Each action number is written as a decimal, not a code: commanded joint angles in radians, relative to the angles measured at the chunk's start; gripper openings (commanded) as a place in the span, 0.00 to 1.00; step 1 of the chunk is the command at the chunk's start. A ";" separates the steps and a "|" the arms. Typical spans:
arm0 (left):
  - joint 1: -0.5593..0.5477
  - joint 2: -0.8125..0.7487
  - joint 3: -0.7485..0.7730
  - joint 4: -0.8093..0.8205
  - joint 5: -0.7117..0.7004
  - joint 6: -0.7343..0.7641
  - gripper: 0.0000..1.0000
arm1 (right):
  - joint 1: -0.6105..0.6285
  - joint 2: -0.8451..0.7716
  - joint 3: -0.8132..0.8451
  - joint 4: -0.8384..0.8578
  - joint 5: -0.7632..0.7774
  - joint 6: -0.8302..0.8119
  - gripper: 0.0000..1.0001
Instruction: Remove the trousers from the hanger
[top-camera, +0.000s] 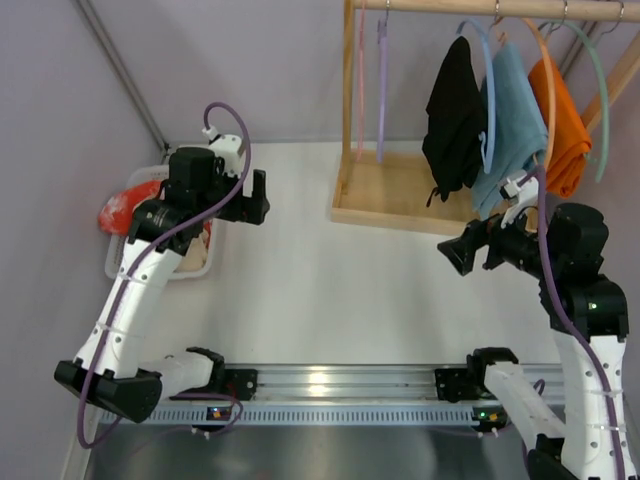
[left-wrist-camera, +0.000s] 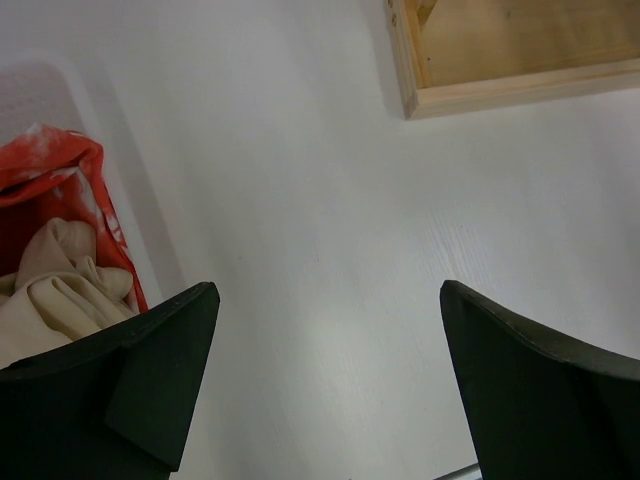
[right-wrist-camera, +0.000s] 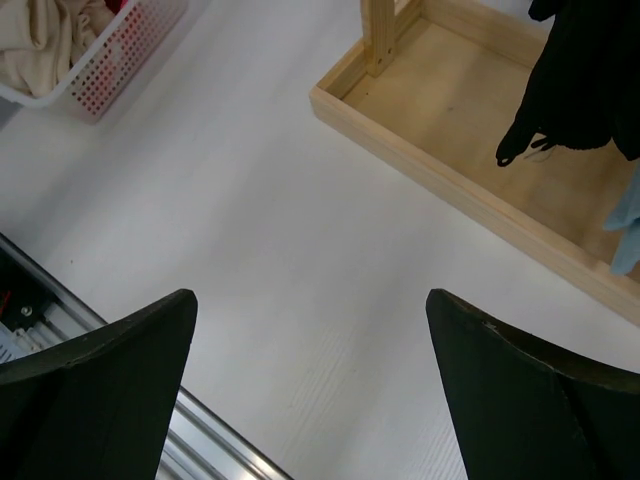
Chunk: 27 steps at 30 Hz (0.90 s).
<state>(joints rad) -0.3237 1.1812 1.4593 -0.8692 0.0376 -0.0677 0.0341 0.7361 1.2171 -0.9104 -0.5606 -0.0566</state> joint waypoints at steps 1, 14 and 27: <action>0.014 0.012 0.055 0.018 0.060 0.012 0.99 | -0.011 0.003 0.061 0.042 -0.008 0.015 0.99; 0.014 0.038 0.153 0.045 0.077 -0.049 0.99 | -0.011 0.046 0.182 0.033 -0.033 0.051 0.99; 0.014 0.041 0.202 0.119 0.104 -0.138 0.99 | -0.010 0.256 0.543 0.156 0.017 0.251 0.99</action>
<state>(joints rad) -0.3138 1.2289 1.6253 -0.8276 0.1272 -0.1692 0.0341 0.9497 1.6550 -0.8551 -0.5827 0.1181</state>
